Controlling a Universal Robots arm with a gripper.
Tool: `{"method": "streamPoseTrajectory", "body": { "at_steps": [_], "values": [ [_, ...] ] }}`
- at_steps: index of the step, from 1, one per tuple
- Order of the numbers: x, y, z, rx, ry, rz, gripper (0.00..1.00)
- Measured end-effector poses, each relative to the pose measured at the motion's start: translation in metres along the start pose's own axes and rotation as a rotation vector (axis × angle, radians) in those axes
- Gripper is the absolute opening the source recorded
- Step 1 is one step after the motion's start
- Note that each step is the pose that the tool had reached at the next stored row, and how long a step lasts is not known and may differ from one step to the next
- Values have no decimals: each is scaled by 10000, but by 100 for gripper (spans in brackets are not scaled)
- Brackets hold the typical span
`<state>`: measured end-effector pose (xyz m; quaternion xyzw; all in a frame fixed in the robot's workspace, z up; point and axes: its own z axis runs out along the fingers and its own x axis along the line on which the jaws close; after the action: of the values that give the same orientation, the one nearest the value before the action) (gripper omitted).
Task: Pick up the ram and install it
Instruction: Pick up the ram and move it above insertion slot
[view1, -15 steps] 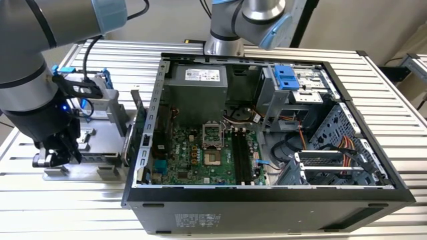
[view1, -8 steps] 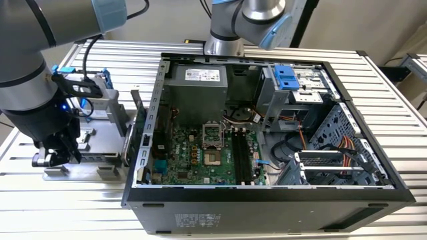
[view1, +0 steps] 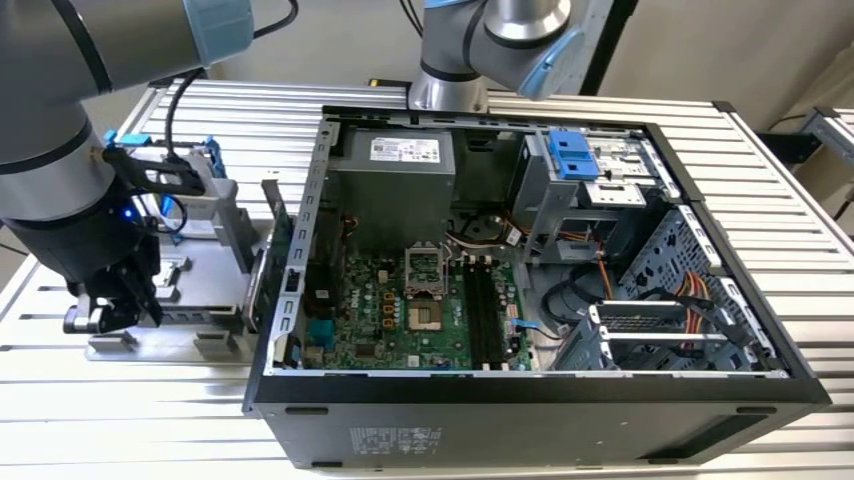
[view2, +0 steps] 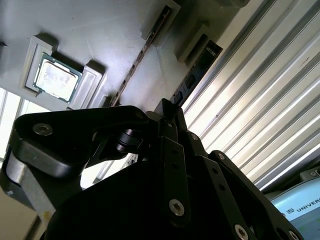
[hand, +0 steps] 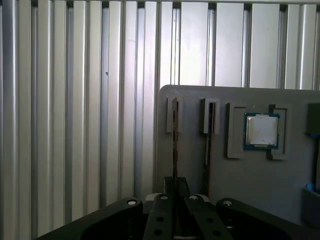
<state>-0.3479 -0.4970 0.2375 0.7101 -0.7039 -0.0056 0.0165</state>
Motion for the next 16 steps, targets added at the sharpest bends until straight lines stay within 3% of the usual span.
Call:
{"method": "streamPoseTrajectory", "body": {
  "at_steps": [16],
  "values": [
    [1, 2, -62, -1, 0, 0, 0]
  ]
}}
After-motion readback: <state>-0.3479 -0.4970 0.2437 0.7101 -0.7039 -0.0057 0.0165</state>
